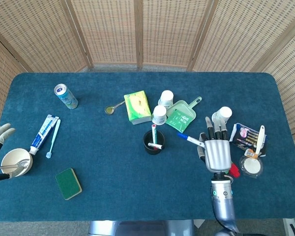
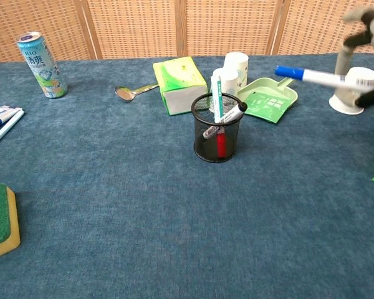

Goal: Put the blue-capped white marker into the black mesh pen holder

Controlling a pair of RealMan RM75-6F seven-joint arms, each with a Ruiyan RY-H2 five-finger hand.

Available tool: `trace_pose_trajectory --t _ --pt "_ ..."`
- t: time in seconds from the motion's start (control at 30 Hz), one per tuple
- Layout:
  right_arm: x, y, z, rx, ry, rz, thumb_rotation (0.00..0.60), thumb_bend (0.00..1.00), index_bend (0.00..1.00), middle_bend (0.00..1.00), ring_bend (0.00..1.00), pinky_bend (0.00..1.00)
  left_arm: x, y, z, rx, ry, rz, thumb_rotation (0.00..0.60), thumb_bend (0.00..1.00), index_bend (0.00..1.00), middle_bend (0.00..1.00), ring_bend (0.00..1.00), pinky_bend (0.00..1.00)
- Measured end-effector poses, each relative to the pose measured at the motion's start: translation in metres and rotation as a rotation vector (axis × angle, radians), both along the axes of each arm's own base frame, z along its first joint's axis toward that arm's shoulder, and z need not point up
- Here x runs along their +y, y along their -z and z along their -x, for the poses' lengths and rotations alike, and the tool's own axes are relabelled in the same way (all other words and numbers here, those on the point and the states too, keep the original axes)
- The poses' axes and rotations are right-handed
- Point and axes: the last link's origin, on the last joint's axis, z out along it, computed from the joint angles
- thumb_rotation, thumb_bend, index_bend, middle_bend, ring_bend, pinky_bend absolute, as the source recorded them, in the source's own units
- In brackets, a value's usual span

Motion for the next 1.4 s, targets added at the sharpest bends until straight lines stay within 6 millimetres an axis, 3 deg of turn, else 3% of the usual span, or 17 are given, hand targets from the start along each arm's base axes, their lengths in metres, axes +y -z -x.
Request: trace_pose_trajectory --t 0.3,0.57,0.93,1.4 --pt "0.002 -0.015 -0.052 0.221 -0.171 0.060 0.600 0.42 0.55 0.00 0.00 0.00 0.000 -0.003 0.002 -0.010 0.001 -0.003 0.600 0.03 0.10 0.00 0.00 0.07" --pt "0.001 -0.005 -0.085 0.450 -0.288 0.108 0.600 0.42 0.55 0.00 0.00 0.02 -0.001 -0.006 0.003 -0.021 0.005 -0.013 0.600 0.03 0.10 0.00 0.00 0.07" --pt "-0.015 0.031 -0.081 0.806 -0.361 0.165 0.600 0.42 0.54 0.00 0.00 0.05 0.000 -0.006 0.003 -0.021 0.007 -0.006 0.600 0.03 0.10 0.00 0.00 0.07" --pt "0.001 0.050 -0.087 1.016 -0.517 0.187 0.600 0.42 0.53 0.00 0.00 0.05 -0.001 -0.003 0.001 -0.015 0.011 0.001 0.600 0.03 0.10 0.00 0.00 0.07"
